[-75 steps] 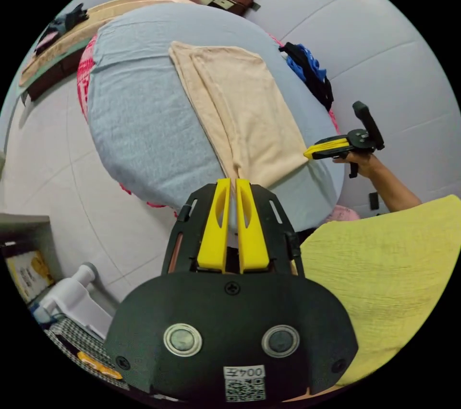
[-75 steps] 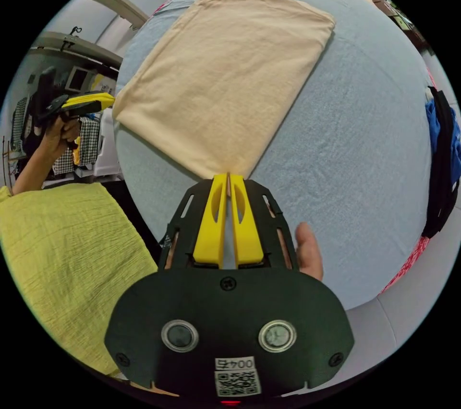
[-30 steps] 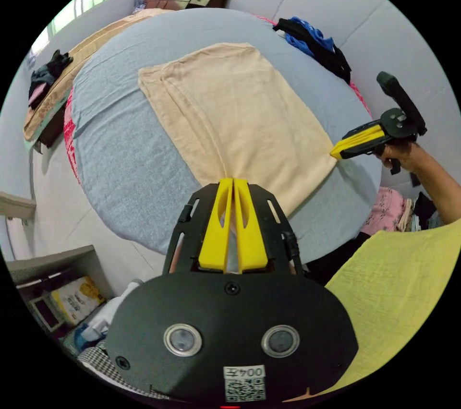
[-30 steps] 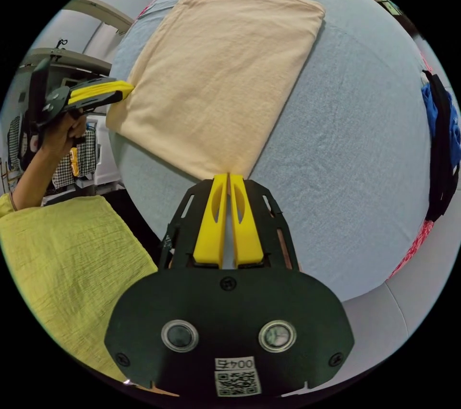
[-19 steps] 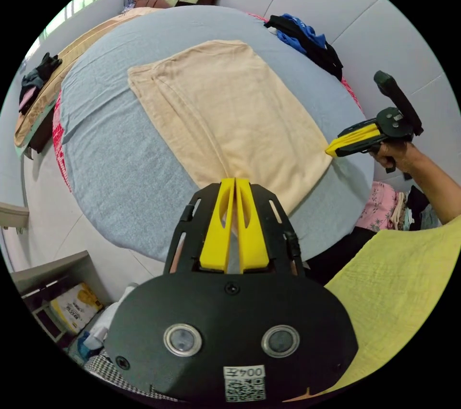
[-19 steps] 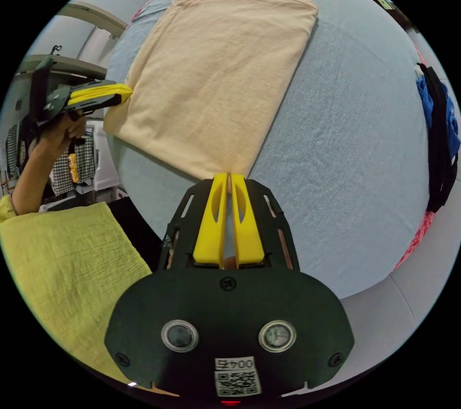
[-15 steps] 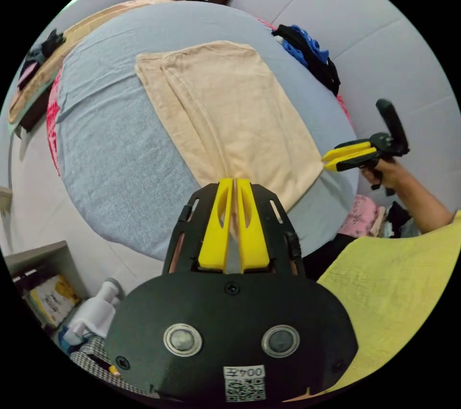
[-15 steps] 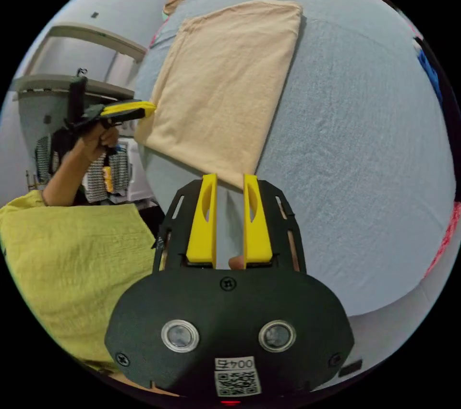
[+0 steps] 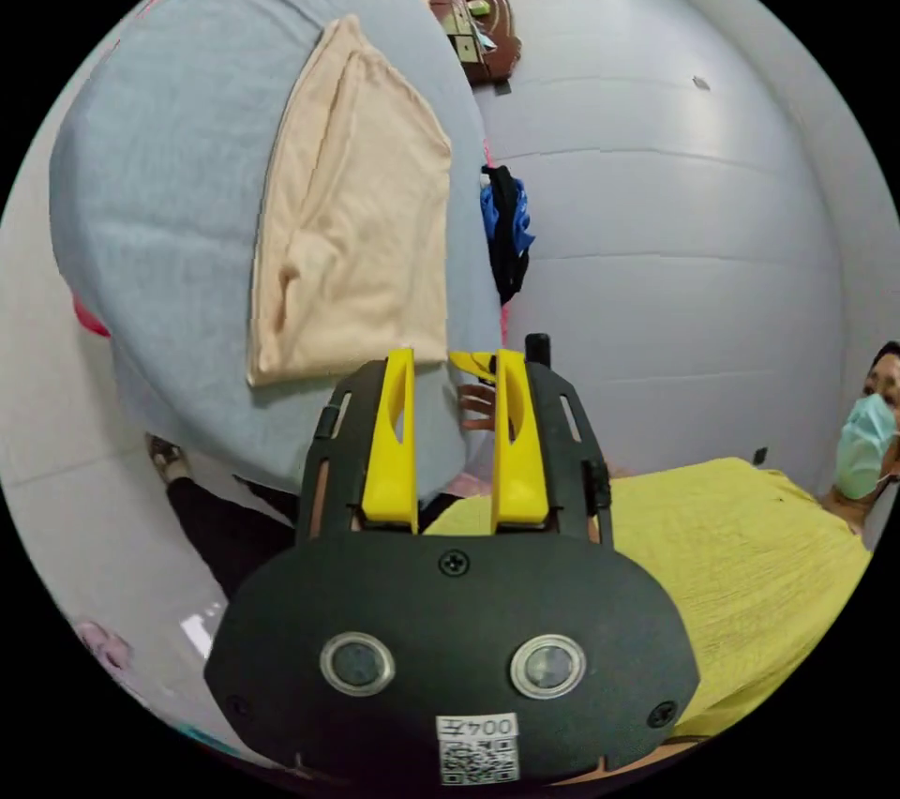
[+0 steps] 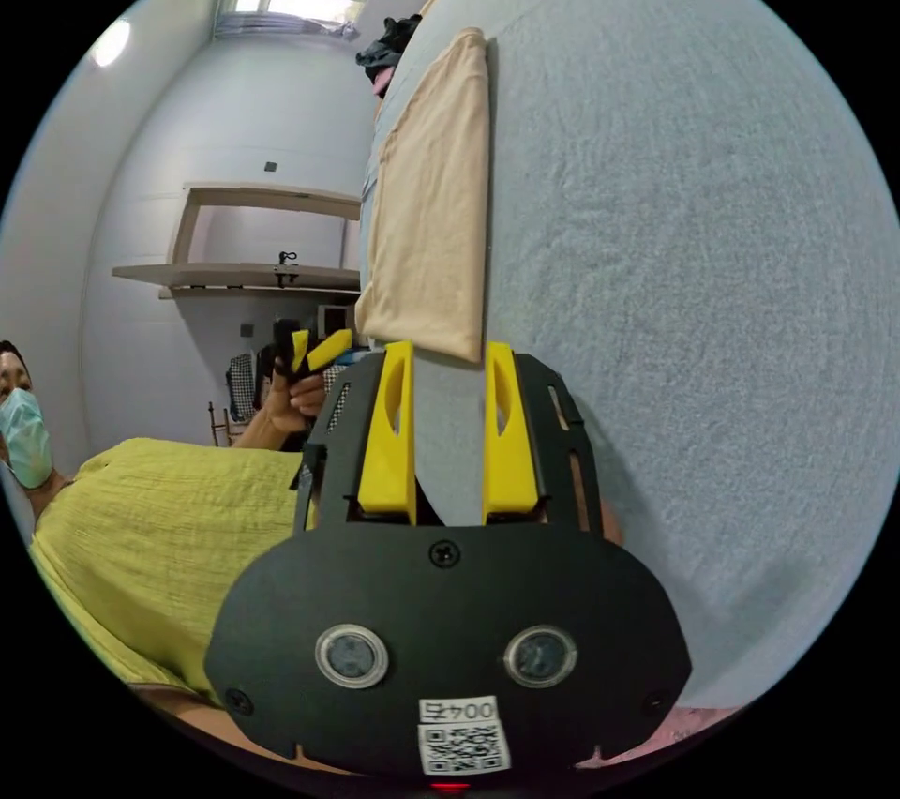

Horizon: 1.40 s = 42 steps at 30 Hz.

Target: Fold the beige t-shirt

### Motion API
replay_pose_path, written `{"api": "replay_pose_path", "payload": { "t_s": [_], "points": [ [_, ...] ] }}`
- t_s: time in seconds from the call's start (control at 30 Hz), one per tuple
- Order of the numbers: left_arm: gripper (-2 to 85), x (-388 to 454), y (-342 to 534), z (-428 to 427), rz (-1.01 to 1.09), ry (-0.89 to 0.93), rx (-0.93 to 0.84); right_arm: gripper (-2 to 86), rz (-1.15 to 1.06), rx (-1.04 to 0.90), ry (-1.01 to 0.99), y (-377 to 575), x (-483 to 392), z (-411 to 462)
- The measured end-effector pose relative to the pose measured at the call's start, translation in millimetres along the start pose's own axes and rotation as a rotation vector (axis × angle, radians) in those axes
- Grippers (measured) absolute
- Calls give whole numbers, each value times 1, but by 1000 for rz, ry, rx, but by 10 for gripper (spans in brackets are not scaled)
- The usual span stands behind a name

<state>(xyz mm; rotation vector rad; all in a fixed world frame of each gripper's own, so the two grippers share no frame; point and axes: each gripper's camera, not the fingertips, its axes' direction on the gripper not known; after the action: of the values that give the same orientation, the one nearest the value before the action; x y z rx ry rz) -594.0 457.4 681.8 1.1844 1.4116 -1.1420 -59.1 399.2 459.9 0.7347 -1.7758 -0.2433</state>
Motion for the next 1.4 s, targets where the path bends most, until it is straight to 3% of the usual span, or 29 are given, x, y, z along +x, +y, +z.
{"api": "replay_pose_path", "payload": {
  "t_s": [0.2, 0.37, 0.53, 0.73, 0.87, 0.97, 1.17, 1.3, 1.4],
  "points": [
    [165, -25, 19, 31, -160, 99, 58, 79, 102, -2, -18, 0, 14, -6],
    [178, -39, 30, 56, -232, 122, 69, 0, 334, -50, -111, -11, 35, 0],
    [175, -45, 37, 78, -256, 122, 86, -7, 244, -87, -40, -12, 20, 4],
    [149, -13, 38, 107, -116, -69, 36, -8, -47, -77, 277, -10, -50, -9],
    [132, 39, 38, 127, 111, -368, 23, -8, -317, -168, 565, -10, -114, 26],
    [118, 66, 34, 142, 240, -577, 18, -8, -477, -245, 645, -12, -151, 70],
    [73, 75, 16, 187, 357, -893, -92, -8, -598, -394, 894, -10, -166, 142],
    [40, 63, 14, 233, 380, -1030, -267, -8, -635, -411, 930, -8, -167, 147],
    [29, 69, 18, 250, 413, -1110, -272, -7, -604, -437, 910, -17, -162, 144]
  ]
}}
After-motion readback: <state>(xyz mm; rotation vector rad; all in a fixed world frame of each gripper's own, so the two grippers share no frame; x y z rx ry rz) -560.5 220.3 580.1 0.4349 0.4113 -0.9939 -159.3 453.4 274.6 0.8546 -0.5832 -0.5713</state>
